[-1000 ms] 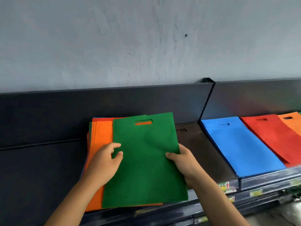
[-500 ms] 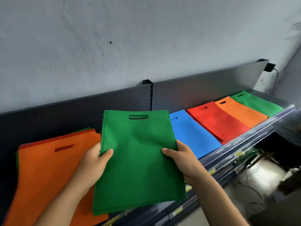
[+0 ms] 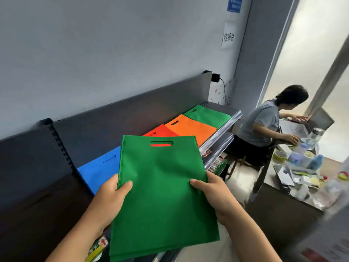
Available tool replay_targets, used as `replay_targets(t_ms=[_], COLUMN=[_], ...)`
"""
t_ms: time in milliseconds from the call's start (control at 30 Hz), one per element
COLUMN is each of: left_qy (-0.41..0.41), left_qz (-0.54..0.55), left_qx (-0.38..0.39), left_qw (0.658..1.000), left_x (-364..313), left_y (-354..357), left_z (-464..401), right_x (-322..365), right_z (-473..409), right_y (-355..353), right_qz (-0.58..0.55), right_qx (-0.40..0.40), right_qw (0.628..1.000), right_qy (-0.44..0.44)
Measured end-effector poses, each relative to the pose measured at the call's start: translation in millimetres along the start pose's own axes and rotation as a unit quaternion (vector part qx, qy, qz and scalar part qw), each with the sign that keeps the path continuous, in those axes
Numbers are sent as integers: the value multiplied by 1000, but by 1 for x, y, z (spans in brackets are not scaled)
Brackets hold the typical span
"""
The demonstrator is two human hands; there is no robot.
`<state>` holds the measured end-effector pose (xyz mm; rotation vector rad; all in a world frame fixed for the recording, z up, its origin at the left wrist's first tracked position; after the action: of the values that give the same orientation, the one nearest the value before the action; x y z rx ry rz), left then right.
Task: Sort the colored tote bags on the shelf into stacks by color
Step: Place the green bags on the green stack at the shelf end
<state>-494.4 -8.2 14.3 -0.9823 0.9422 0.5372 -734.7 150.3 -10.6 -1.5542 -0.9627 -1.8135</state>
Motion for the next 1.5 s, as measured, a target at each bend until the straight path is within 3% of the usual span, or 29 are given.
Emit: replay_targets(t_ms=[300, 500, 833, 1167, 1500], left_qy=[39, 47, 55, 45, 64], left_qz=[16, 36, 39, -34, -51], left_qx=[51, 81, 112, 114, 106], left_qw=[998, 995, 991, 992, 991], left_x=[-82, -112, -143, -183, -210], left_y=[155, 213, 251, 232, 231], left_z=[-51, -83, -173, -287, -347], right_x=[33, 42, 40, 57, 64], right_z=[-24, -49, -129, -267, -340], right_y=[-154, -210, -238, -224, -228], right_qz=[13, 22, 17, 64, 89], right_qx=[-94, -120, -157, -170, -178], right_qw=[995, 992, 987, 983, 980], right_qy=[-37, -44, -31, -36, -26])
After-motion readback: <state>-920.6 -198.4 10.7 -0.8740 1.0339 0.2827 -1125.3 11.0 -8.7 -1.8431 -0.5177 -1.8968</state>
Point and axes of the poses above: each hand's wrist, its own z-axis away from the middle knuckle, its own y-axis out of the palm, x = y × z, the point moved 2 cm from there along -z, towards the middle knuckle, and after that the axes turned 12 degrees about -y, right-handed, at the moved point
